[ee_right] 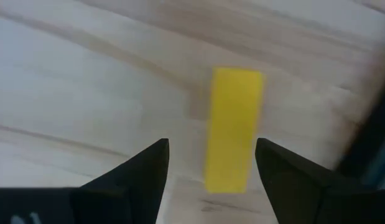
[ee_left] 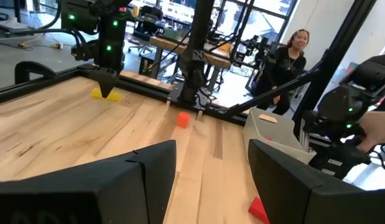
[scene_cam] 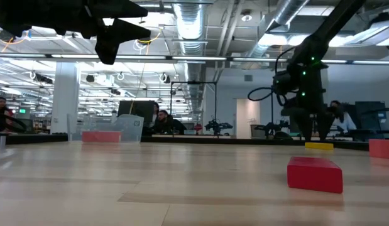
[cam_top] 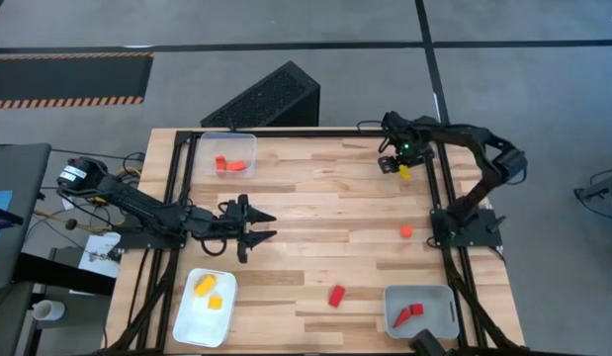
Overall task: Sort & place blocks by color
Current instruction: Put the yellow block into the white bin
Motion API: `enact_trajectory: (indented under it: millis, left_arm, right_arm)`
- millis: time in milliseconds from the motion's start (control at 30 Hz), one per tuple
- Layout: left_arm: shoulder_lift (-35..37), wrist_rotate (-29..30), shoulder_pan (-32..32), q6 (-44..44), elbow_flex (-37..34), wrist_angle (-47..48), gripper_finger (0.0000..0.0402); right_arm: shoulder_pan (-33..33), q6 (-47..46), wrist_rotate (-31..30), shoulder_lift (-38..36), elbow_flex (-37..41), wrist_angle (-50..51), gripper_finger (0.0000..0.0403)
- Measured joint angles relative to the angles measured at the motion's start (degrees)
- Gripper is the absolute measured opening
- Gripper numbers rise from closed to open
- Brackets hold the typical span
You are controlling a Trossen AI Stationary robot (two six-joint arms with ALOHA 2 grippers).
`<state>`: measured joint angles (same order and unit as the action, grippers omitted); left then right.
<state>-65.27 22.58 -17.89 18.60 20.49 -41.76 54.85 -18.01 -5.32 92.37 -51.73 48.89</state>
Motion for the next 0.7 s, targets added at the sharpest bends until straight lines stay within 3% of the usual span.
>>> enact_trajectory:
  millis: [467, 700]
  left_arm:
    - [0.02, -0.66, -0.07, 0.69, 0.02, 0.38, 0.0185]
    - [0.02, -0.64, -0.07, 1.19, 0.02, 0.33, 0.0185]
  right_arm:
    - [0.09, -1.46, -0.16, -0.19, -0.13, -0.07, 0.0265]
    - [-0.04, -1.44, 3.54, -0.19, -0.11, 0.65, 0.0265]
